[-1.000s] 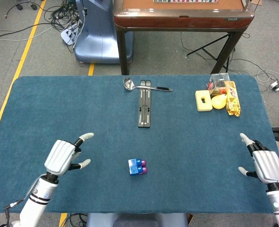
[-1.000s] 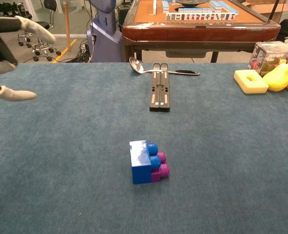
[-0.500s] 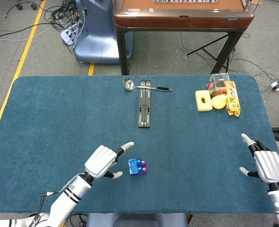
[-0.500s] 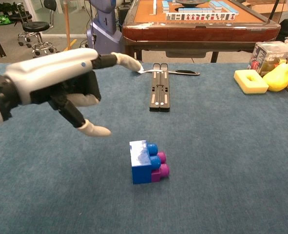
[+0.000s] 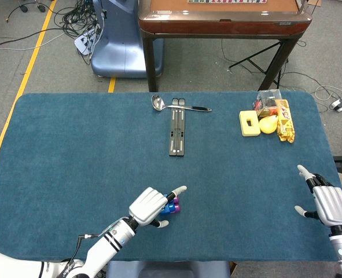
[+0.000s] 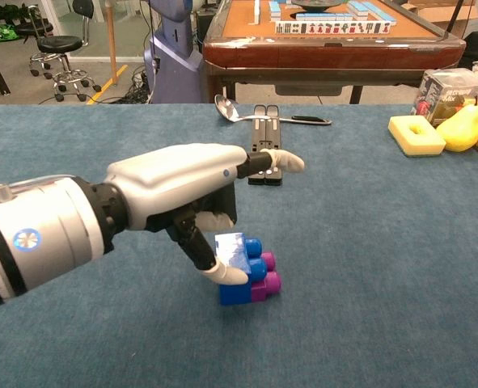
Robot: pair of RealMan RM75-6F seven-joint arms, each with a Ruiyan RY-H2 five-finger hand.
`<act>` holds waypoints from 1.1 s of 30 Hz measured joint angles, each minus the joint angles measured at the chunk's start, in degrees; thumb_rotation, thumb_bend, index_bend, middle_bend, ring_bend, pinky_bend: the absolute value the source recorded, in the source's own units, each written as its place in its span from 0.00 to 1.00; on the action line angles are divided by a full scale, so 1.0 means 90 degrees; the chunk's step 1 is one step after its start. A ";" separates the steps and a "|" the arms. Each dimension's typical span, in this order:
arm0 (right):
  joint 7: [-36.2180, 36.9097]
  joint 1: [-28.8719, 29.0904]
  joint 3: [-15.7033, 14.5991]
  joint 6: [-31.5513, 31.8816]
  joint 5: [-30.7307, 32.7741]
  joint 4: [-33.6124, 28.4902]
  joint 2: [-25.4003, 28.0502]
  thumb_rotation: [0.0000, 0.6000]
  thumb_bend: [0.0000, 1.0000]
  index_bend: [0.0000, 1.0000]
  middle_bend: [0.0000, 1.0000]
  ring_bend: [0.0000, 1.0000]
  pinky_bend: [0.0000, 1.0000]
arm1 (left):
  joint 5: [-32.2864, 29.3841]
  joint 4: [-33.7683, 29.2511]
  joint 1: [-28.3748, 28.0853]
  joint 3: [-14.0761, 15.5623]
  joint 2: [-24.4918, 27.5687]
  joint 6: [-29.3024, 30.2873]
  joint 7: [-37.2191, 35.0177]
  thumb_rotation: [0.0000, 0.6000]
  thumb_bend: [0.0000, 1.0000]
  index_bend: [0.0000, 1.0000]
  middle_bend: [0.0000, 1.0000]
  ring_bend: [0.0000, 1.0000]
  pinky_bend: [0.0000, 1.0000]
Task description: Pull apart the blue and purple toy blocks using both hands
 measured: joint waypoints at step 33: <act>0.0369 0.0011 -0.0046 -0.0146 0.0001 0.0378 -0.0282 1.00 0.00 0.09 0.24 0.20 0.44 | -0.1260 0.1505 -0.0767 0.0044 -0.0719 -0.0012 0.0466 1.00 0.00 0.07 1.00 1.00 1.00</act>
